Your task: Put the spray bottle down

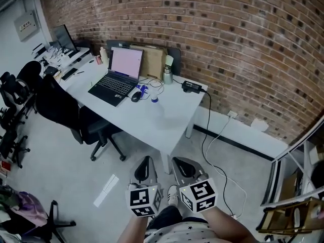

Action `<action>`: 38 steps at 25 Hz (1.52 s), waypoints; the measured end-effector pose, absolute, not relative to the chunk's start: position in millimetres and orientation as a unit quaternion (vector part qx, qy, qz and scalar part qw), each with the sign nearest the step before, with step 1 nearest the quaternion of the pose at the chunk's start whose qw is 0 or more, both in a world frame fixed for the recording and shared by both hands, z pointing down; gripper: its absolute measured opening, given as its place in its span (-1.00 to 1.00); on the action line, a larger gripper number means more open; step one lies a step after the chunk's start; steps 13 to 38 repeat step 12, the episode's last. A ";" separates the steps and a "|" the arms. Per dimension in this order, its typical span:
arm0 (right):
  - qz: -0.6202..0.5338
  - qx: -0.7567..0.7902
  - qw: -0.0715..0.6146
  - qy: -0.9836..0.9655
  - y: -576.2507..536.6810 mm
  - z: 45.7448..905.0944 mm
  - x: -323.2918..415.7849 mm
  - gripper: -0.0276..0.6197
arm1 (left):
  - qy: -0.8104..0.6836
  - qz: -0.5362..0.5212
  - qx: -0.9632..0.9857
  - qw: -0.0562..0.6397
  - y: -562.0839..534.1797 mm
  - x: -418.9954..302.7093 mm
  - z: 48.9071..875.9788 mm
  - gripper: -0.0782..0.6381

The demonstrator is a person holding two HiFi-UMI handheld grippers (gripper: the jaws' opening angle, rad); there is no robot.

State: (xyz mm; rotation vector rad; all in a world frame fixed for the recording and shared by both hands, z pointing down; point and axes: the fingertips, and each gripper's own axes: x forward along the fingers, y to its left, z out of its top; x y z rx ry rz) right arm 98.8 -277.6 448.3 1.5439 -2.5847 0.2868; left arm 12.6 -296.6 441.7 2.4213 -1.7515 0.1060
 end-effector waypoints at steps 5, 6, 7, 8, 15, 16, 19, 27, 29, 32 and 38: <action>0.098 0.512 0.058 -0.852 -272.7 450.3 102.8 -0.92 | -0.583 0.039 0.808 0.077 -289.8 16.2 442.4 -0.76; 0.098 0.512 0.058 -0.852 -272.6 449.9 102.8 -0.92 | -0.583 0.039 0.808 0.076 -289.4 16.4 442.0 -0.76; 0.097 0.512 0.057 -0.852 -272.6 449.1 102.5 -0.92 | -0.583 0.041 0.808 0.075 -289.2 16.2 441.5 -0.76; 0.097 0.512 0.056 -0.852 -272.6 448.2 102.1 -0.92 | -0.584 0.042 0.807 0.074 -288.9 15.9 441.3 -0.76; 0.096 0.509 0.056 -0.853 -270.9 446.8 99.8 -0.92 | -0.587 0.046 0.805 0.074 -285.3 14.7 443.9 -0.76; 0.096 0.509 0.056 -0.853 -270.9 446.8 99.8 -0.92 | -0.587 0.046 0.805 0.074 -285.3 14.7 443.9 -0.76; 0.096 0.509 0.056 -0.853 -270.9 446.8 99.8 -0.92 | -0.587 0.046 0.805 0.074 -285.3 14.7 443.9 -0.76; 0.096 0.509 0.056 -0.853 -270.9 446.8 99.8 -0.92 | -0.587 0.046 0.805 0.074 -285.3 14.7 443.9 -0.76; 0.096 0.509 0.056 -0.853 -270.9 446.8 99.8 -0.92 | -0.587 0.046 0.805 0.074 -285.3 14.7 443.9 -0.76; 0.096 0.509 0.056 -0.853 -270.9 446.8 99.8 -0.92 | -0.587 0.046 0.805 0.074 -285.3 14.7 443.9 -0.76; 0.096 0.509 0.056 -0.853 -270.9 446.8 99.8 -0.92 | -0.587 0.046 0.805 0.074 -285.3 14.7 443.9 -0.76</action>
